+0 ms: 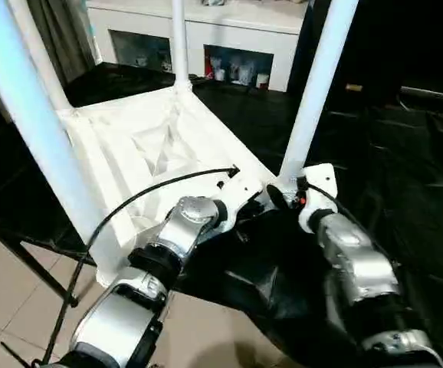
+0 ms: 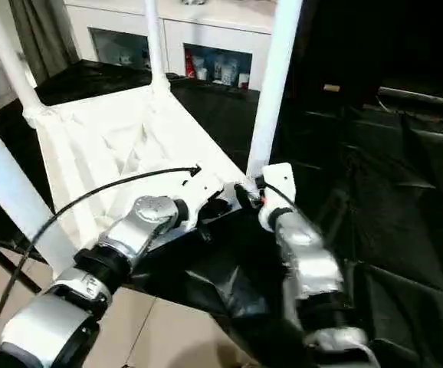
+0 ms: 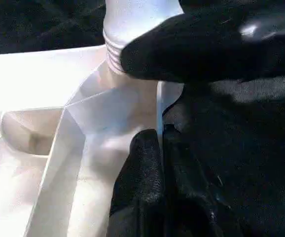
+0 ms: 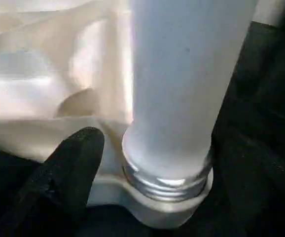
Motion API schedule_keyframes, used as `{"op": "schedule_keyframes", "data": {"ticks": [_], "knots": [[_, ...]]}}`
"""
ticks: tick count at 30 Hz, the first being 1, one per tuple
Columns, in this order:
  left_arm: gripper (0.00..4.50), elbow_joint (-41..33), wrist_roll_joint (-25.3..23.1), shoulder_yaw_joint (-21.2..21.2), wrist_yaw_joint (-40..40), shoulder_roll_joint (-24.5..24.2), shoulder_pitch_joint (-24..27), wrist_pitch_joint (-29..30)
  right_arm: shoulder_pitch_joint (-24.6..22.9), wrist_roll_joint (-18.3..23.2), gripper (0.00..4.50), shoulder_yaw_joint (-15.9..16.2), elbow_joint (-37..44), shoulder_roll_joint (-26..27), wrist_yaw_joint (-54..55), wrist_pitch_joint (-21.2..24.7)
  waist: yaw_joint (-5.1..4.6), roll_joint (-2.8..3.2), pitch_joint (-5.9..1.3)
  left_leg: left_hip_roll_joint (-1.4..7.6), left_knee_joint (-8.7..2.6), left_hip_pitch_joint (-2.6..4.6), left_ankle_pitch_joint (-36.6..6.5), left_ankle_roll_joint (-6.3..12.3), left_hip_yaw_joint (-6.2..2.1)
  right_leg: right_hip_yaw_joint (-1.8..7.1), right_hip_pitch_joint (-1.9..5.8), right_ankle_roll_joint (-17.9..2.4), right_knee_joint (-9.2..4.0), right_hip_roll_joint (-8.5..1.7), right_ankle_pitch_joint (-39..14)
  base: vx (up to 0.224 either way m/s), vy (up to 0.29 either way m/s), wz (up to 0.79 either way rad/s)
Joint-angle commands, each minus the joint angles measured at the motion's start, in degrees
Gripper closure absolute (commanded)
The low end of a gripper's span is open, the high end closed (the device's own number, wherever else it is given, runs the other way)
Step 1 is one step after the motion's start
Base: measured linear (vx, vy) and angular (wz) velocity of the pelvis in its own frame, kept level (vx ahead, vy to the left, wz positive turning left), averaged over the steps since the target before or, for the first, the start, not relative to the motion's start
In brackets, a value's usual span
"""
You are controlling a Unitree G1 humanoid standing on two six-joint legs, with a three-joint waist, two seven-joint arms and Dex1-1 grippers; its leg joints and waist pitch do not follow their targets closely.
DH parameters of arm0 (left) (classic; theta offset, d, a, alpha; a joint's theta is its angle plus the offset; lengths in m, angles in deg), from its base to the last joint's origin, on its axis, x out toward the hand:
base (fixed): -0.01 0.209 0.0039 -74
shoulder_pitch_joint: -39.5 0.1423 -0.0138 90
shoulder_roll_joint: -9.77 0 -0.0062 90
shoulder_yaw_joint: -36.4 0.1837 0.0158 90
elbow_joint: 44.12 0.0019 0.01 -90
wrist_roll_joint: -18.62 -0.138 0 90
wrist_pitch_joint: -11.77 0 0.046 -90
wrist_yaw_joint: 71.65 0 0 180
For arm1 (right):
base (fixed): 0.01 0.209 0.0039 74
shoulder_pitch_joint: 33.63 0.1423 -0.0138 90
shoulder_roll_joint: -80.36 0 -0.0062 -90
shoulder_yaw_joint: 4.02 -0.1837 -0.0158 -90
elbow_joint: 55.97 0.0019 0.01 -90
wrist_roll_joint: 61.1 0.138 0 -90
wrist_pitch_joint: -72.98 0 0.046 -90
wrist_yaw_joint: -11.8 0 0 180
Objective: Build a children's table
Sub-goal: Rotate leg to tighten
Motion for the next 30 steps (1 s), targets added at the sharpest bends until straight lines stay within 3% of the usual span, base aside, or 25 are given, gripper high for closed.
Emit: {"op": "schedule_keyframes", "data": {"ticks": [1,3,6,9,12,17,22,30], "knots": [[4.50,-2.1,2.7,-0.7,4.9,-1.2,0.5,-4.3,-1.3,1.8,0.70,1.6,4.9,-3.0,-7.0,1.7,0.63,-1.08,-3.47,0.94,-3.72,-0.25,-10.8,5.44,-0.08,2.40,3.30,-7.7,-4.73,-3.37,-19.9,0.000,0.000,0.00],[4.50,-2.2,3.0,-0.7,6.2,-1.9,0.8,-4.4,-2.2,2.4,0.70,1.8,6.4,-4.8,-9.8,2.0,0.71,-1.06,-3.59,1.07,-3.75,-0.45,-10.2,5.51,-0.12,2.40,3.41,-8.1,-4.47,-3.53,-18.8,0.000,0.000,0.00],[4.50,-5.5,4.7,0.3,14.1,-4.7,2.8,-6.3,-4.7,2.8,0.70,3.3,10.1,-10.7,-16.8,3.1,0.79,-0.92,-3.49,1.24,-3.80,-0.31,-10.8,5.31,-0.18,2.36,3.36,-8.9,-4.52,-3.62,-19.5,0.000,0.000,0.00],[4.50,-9.3,6.6,1.0,21.3,-7.4,4.8,-5.9,-6.6,3.8,0.70,4.5,13.2,-15.1,-22.8,4.3,1.24,-0.86,-3.52,1.57,-3.80,-0.18,-10.2,5.55,-0.07,2.62,3.23,-10.2,-4.17,-3.68,-17.0,0.000,0.000,0.00],[4.50,-12.4,8.6,1.0,25.6,-9.2,6.2,-4.9,-7.5,4.3,0.70,5.5,15.0,-17.3,-26.2,5.2,1.58,-0.85,-3.43,1.62,-3.87,0.03,-11.5,5.03,0.03,2.65,3.06,-10.3,-4.28,-3.76,-18.6,0.000,0.000,0.00],[4.50,-14.9,8.9,1.0,27.9,-11.1,7.8,-4.2,-7.1,4.1,0.70,6.1,14.3,-17.3,-26.6,5.1,1.66,-0.92,-3.49,1.63,-3.91,0.06,-11.8,3.99,0.02,2.69,2.97,-10.1,-4.17,-3.78,-18.7,0.000,0.000,0.00],[4.50,-16.3,9.1,1.1,28.9,-11.8,8.8,-3.5,-7.0,4.9,0.70,6.0,14.4,-17.0,-27.8,5.2,1.65,-1.06,-3.67,1.55,-3.80,-0.18,-9.9,4.11,0.04,2.73,3.14,-10.1,-3.77,-3.70,-16.3,0.000,0.000,0.00],[4.50,-17.8,9.2,1.2,29.5,-12.3,9.6,-2.4,-7.4,5.5,1.44,6.2,14.7,-17.4,-29.1,5.4,1.70,-0.84,-3.69,1.54,-3.65,-0.24,-9.0,4.51,0.11,2.69,3.11,-10.6,-3.63,-3.61,-15.1,0.000,0.000,0.00]]}}
